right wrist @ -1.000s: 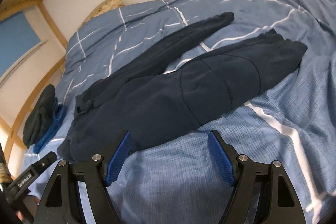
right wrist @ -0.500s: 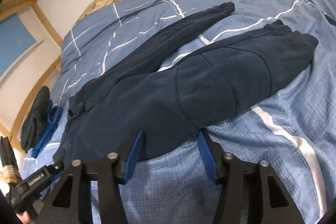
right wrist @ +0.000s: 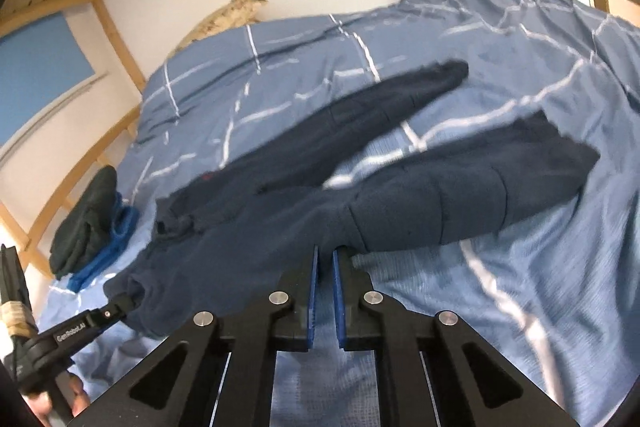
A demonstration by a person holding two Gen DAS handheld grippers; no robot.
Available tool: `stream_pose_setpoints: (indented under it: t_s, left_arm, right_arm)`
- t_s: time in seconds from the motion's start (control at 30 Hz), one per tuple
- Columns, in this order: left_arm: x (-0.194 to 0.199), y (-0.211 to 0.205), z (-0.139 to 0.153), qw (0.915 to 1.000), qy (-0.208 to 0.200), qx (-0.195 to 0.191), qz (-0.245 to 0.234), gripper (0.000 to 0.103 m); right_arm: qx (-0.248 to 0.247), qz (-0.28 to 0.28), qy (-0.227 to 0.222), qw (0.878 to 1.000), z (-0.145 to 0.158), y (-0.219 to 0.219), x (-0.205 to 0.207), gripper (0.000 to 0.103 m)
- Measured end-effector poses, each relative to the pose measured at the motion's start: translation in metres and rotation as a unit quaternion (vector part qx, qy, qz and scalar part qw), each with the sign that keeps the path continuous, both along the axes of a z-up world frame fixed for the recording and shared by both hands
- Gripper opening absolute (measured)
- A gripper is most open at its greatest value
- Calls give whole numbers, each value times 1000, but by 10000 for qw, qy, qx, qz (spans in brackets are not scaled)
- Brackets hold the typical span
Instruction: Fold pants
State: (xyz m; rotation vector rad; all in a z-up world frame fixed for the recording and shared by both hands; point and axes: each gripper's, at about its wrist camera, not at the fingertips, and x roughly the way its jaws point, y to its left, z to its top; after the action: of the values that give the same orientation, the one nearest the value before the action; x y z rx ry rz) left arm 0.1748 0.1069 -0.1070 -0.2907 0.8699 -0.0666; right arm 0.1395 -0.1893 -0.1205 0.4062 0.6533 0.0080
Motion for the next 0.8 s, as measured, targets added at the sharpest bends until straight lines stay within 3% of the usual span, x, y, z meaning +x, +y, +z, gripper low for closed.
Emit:
stream_pose_setpoints:
  t_s: [0.23,0.43,0.6,0.8]
  left_arm:
    - [22,-7,30,9998,-185,77,-52,14]
    - [67,-8,56,9998,-200,44,28,14]
    - [125,-9,60,9998,91,143,71,14]
    - [179,-10,41,9984,419,357,118,14]
  right_arm:
    - [25,158,-208,9997,35,-4,33,6]
    - [-287,363,-135,9988,58,0,99,6]
    - [-307,433,181,9984,59,-1,159,6]
    - [-493,578,690,9947,40,5,229,5]
